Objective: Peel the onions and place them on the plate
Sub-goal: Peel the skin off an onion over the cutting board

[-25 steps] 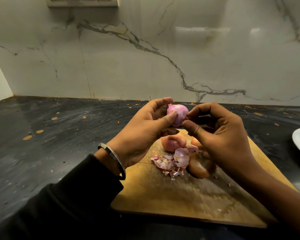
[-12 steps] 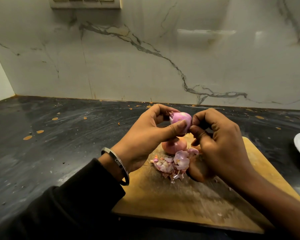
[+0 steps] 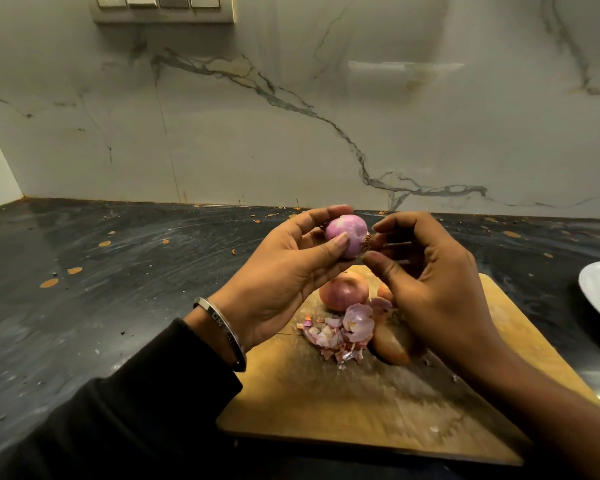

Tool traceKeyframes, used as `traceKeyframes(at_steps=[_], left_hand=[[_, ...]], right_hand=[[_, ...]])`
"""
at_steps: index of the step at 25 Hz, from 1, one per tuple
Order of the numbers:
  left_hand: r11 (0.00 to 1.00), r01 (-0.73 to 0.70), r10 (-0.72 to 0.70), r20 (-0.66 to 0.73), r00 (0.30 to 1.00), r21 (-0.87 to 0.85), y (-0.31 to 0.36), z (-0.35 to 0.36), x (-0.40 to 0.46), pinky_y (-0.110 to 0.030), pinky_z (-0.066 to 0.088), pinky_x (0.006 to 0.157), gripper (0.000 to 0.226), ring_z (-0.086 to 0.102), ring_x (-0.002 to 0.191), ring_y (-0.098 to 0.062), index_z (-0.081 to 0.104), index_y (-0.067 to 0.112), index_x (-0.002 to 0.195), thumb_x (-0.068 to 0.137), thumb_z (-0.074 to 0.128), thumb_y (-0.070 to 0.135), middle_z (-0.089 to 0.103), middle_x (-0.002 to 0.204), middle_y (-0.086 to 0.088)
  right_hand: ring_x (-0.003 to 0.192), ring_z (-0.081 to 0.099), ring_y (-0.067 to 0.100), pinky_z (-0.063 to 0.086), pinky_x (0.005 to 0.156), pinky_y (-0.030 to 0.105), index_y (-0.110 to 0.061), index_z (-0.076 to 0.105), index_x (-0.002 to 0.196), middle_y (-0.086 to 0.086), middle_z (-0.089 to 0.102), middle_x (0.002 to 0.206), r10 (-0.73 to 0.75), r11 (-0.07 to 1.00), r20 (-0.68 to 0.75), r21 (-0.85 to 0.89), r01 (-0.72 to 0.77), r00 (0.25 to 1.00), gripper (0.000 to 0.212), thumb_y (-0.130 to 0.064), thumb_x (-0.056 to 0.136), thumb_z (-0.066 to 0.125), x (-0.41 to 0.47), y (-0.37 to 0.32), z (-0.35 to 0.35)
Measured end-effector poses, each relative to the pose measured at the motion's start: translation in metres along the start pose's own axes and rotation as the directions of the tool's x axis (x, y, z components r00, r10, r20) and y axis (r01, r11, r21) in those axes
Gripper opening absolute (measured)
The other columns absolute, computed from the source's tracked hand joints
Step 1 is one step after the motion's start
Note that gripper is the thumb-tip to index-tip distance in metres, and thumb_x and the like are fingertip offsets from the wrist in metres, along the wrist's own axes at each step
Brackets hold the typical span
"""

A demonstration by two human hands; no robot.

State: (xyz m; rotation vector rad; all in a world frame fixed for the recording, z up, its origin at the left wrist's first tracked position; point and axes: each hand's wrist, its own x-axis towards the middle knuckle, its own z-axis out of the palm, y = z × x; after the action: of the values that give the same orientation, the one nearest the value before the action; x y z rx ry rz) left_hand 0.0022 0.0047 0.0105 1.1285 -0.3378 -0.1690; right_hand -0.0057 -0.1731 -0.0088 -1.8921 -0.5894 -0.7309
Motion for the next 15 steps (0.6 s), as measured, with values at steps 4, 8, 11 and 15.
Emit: traceKeyframes(at_steps=[4,8,11,15], left_hand=[[0.999,0.043,-0.045,0.048,0.998,0.029,0.001,-0.001,-0.001,-0.031,0.058,0.087,0.044,0.069,0.104,-0.025,0.058,0.007,0.128,0.084,0.061,0.009,0.068,0.121,-0.018],[0.996,0.086,-0.086,0.095,0.992,0.003,0.001,-0.002,-0.001,-0.033,0.060,0.084,0.042,0.069,0.104,-0.025,0.060,0.005,0.125,0.084,0.060,0.013,0.068,0.120,-0.018],[0.996,0.092,-0.093,0.116,0.989,0.017,0.001,-0.003,-0.001,-0.033,0.060,0.082,0.041,0.070,0.101,-0.025,0.061,0.005,0.123,0.084,0.060,0.014,0.071,0.114,-0.016],[0.996,0.062,-0.068,0.104,0.992,0.059,0.001,-0.003,-0.001,-0.030,0.061,0.075,0.040,0.070,0.095,-0.021,0.062,0.007,0.122,0.083,0.061,0.015,0.071,0.110,-0.013]], right_hand=[[0.085,0.071,0.011,0.058,0.073,0.021,-0.020,0.069,0.099,-0.010,0.072,0.087,0.009,0.997,-0.039,0.081,-0.006,0.999,0.020,-0.004,0.086,0.073,0.000,-0.002,-0.006],[0.073,0.070,0.018,0.059,0.065,0.027,-0.018,0.070,0.089,-0.001,0.073,0.082,0.059,0.981,-0.022,0.187,-0.054,0.998,0.010,-0.015,0.081,0.074,0.003,-0.005,-0.009],[0.073,0.069,0.014,0.057,0.062,0.022,-0.015,0.069,0.087,0.000,0.072,0.083,0.088,0.963,0.019,0.254,-0.090,0.996,0.009,-0.017,0.078,0.071,0.006,-0.004,-0.011],[0.076,0.067,0.012,0.056,0.062,0.022,-0.013,0.068,0.086,-0.001,0.069,0.082,0.098,0.966,0.047,0.237,-0.106,0.994,0.016,0.002,0.084,0.070,0.007,0.001,-0.012]])
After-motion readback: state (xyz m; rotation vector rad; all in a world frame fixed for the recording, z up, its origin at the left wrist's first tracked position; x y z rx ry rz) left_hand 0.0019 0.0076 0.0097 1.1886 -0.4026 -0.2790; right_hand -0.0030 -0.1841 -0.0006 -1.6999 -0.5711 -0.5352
